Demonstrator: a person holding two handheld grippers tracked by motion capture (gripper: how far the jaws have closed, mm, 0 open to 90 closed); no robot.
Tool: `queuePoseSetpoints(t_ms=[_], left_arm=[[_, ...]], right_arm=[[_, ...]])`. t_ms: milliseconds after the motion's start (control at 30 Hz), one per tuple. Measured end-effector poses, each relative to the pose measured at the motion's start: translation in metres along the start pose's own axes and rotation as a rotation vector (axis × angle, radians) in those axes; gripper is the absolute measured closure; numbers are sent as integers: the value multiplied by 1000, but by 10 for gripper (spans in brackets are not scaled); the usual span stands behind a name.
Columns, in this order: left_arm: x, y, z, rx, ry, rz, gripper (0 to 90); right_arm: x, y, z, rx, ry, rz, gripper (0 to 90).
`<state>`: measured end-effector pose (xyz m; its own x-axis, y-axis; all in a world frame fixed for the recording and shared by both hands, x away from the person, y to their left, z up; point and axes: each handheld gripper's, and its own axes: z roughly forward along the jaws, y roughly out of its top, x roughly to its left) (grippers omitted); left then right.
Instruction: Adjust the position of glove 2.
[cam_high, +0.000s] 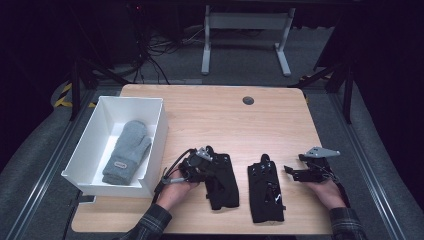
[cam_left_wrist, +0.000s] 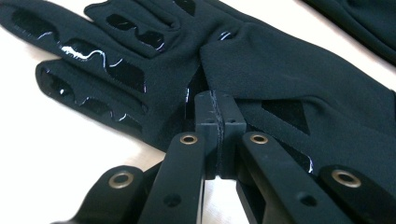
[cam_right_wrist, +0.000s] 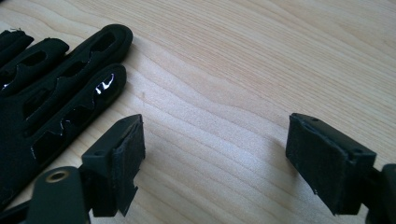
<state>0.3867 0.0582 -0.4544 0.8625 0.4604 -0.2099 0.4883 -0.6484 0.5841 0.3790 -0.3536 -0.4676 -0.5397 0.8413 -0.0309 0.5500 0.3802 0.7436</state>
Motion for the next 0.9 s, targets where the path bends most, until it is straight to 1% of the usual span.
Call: queuePoseSetpoints(t_ms=[100, 167, 200, 267, 300, 400, 467, 500, 567, 600, 633, 667, 733, 800, 900], left_arm=[[-8, -4, 0, 2, -18, 23, 900], [-11, -5, 0, 0, -18, 35, 900], [-12, -5, 0, -1, -18, 38, 900], [-12, -6, 0, -7, -18, 33, 899], [-12, -5, -1, -10, -17, 36, 892], [-13, -6, -7, -23, 22, 29, 811], [-13, -7, -13, -39, 53, 18, 771], [-13, -9, -17, -36, 80, 8, 753], [-10, -13, -23, -41, 119, -24, 723], [-10, -13, -23, -41, 119, -24, 712], [-8, -15, -23, -47, 122, -40, 712], [-6, -18, -22, -52, 125, -63, 686], [-5, -18, -20, -51, 115, -72, 658], [-5, -17, -15, -57, 114, -85, 641], [-5, -17, -10, -43, 114, -85, 641]], right_arm=[[0, 0, 0, 0, -1, 0, 203], [0, 0, 0, 0, -1, 0, 202], [0, 0, 0, 0, -1, 0, 202], [0, 0, 0, 0, -2, 0, 202], [0, 0, 0, 0, -2, 1, 202], [0, 0, 0, 0, -2, 1, 202], [0, 0, 0, 0, -2, 1, 202], [0, 0, 0, 0, -2, 1, 201], [0, 0, 0, 0, -1, 1, 201], [0, 0, 0, 0, -1, 0, 201], [0, 0, 0, 0, -1, 0, 201], [0, 0, 0, 0, 0, 1, 201], [1, 0, 0, 0, 0, 1, 201], [1, 0, 0, 0, 0, 1, 200], [1, 0, 0, 0, 1, 1, 201]])
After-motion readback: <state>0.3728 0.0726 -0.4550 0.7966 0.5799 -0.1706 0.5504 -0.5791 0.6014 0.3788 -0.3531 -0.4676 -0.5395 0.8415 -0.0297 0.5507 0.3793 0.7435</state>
